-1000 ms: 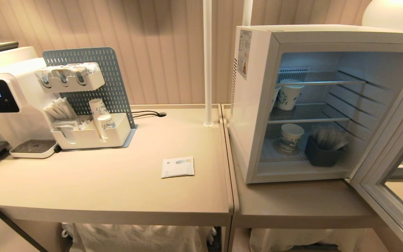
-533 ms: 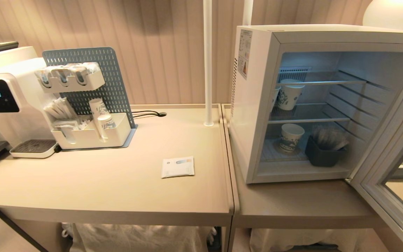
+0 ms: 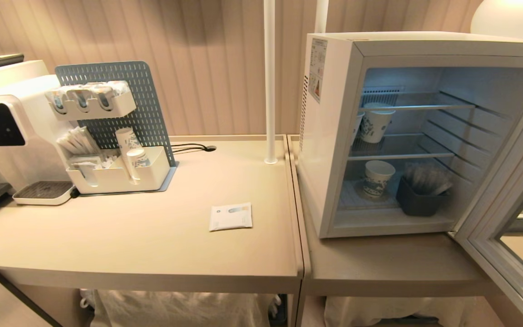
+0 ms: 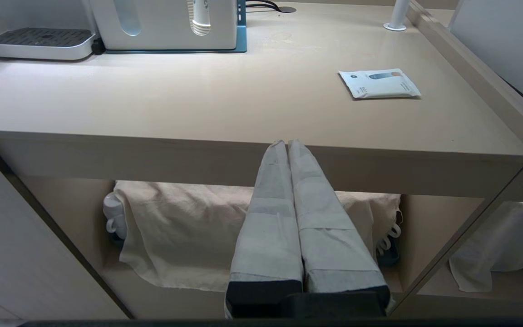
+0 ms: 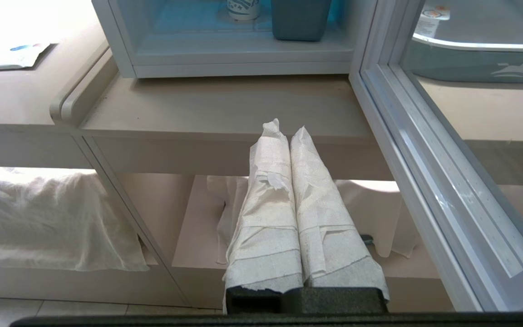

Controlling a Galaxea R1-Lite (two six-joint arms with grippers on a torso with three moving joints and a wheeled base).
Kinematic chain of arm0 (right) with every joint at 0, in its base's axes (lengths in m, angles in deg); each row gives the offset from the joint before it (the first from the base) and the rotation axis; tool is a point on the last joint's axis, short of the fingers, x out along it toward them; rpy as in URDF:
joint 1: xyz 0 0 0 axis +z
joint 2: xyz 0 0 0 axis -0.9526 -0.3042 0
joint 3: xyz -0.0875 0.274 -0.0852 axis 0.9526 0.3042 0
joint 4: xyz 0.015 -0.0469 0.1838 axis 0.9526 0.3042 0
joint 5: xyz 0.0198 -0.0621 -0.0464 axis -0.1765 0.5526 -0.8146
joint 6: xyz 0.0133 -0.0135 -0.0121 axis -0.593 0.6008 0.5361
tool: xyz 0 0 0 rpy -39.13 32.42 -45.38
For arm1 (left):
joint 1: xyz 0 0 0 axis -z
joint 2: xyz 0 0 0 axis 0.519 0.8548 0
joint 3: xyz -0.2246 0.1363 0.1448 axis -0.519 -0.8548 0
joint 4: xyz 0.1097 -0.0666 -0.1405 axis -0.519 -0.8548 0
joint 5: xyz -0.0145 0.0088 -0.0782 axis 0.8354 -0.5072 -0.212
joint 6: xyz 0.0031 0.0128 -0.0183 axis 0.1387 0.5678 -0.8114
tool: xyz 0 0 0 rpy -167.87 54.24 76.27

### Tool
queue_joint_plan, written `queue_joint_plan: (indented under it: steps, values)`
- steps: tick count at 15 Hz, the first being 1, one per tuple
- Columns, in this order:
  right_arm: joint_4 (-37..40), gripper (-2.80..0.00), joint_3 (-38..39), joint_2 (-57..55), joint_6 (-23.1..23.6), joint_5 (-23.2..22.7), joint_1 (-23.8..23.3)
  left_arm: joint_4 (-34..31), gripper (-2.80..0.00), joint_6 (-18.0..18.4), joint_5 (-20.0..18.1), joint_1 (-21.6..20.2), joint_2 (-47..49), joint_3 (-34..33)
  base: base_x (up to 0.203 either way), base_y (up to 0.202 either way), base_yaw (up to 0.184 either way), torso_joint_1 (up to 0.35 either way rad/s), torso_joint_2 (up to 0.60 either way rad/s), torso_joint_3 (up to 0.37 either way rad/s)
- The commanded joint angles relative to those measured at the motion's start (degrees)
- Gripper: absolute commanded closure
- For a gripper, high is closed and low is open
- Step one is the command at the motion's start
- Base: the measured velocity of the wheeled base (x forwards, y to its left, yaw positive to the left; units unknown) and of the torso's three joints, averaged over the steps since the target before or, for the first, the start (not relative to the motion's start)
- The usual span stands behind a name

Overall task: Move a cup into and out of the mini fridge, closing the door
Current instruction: Close the freezer door

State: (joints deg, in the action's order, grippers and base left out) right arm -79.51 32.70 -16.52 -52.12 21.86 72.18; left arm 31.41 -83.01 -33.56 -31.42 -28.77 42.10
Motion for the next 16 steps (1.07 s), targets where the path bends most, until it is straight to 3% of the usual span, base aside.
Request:
queue_joint_plan:
  steps: [1,4,16]
  values:
    - [-0.25,0.0,0.2,0.02,-0.27,0.26,0.02,0.04,0.0,-0.05,0.04,-0.02,-0.01,-0.18,0.0,0.0,0.0,0.0,0.0,0.0]
    - [-3.55,0.0,1.13,0.02,-0.73,0.51,0.02,0.04,0.0,-0.05,0.04,-0.02,-0.01,-0.18,0.0,0.0,0.0,0.0,0.0,0.0]
    - [-3.64,0.0,1.13,-0.06,-1.0,0.59,0.02,0.04,0.0,-0.05,0.04,-0.02,-0.01,-0.18,0.0,0.0,0.0,0.0,0.0,0.0]
